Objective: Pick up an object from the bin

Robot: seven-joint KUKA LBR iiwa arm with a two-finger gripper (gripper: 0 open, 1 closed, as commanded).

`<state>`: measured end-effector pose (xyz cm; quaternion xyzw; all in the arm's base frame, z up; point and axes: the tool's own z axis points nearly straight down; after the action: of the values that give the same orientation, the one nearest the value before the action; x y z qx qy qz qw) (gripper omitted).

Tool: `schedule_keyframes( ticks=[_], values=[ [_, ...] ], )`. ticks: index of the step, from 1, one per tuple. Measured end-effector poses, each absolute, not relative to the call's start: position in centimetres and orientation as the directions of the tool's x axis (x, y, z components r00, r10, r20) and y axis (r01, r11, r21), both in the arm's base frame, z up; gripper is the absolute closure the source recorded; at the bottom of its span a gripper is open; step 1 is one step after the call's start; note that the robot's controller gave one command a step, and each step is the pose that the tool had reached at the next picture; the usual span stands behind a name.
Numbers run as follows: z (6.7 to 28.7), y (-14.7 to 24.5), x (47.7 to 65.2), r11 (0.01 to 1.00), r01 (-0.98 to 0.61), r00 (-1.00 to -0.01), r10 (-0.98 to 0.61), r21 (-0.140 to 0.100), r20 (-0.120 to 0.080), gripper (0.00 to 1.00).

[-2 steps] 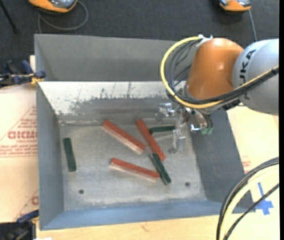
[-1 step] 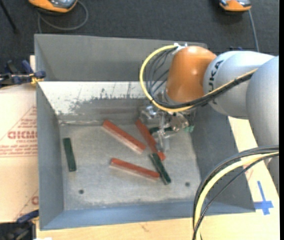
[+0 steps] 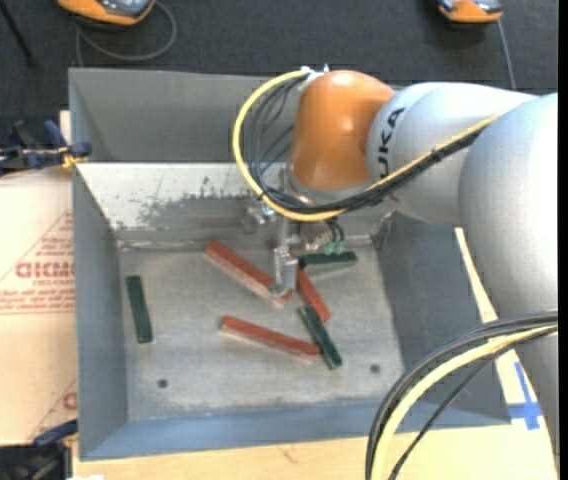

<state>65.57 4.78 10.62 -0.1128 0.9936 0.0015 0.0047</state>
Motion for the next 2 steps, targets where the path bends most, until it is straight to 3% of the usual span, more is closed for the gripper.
schedule_keyframes(
  ticks=[1, 2],
  values=[
    [7.1, 1.7, 64.5, 0.992, -0.130, -0.992, -0.130, 0.002, -0.004, 0.00],
    [7.2, 4.0, 65.5, 0.983, -0.181, -0.983, -0.182, -0.003, -0.003, 0.00]
  ],
)
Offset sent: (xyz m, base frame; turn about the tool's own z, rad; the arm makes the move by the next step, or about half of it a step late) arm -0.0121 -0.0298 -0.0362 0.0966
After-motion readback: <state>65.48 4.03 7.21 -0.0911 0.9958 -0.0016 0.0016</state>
